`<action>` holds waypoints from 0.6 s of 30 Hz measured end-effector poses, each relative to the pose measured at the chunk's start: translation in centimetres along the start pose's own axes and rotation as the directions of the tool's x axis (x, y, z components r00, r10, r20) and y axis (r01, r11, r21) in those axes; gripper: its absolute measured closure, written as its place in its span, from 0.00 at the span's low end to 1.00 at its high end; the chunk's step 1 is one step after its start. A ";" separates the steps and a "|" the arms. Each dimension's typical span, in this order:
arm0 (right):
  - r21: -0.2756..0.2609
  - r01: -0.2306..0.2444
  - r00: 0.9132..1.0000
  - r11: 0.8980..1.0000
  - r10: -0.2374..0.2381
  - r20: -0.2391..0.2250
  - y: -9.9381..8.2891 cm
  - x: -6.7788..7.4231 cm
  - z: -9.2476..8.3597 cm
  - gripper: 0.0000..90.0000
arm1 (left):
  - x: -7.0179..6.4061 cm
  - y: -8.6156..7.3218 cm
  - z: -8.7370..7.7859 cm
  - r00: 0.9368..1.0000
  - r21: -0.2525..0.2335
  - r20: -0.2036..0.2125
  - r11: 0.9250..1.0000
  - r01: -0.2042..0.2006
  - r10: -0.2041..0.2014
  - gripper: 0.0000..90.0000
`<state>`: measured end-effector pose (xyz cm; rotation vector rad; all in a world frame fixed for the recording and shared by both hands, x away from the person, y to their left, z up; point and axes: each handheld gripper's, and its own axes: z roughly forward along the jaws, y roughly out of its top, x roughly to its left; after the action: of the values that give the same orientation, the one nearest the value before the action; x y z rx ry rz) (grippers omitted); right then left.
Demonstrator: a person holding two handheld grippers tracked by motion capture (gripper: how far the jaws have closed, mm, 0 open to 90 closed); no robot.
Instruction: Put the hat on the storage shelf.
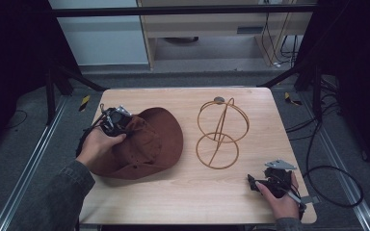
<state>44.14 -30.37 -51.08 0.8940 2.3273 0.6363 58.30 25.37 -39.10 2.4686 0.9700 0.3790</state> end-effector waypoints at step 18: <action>0.001 0.000 1.000 1.000 0.000 -0.001 0.0 0.0 0.0 0.01 | -0.5 0.1 -4.9 0.999 -0.130 -0.017 0.990 -0.049 0.047 0.95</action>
<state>44.14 -30.36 -51.08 0.8935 2.3289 0.6363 56.01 26.52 -34.87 2.3767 0.8643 0.4615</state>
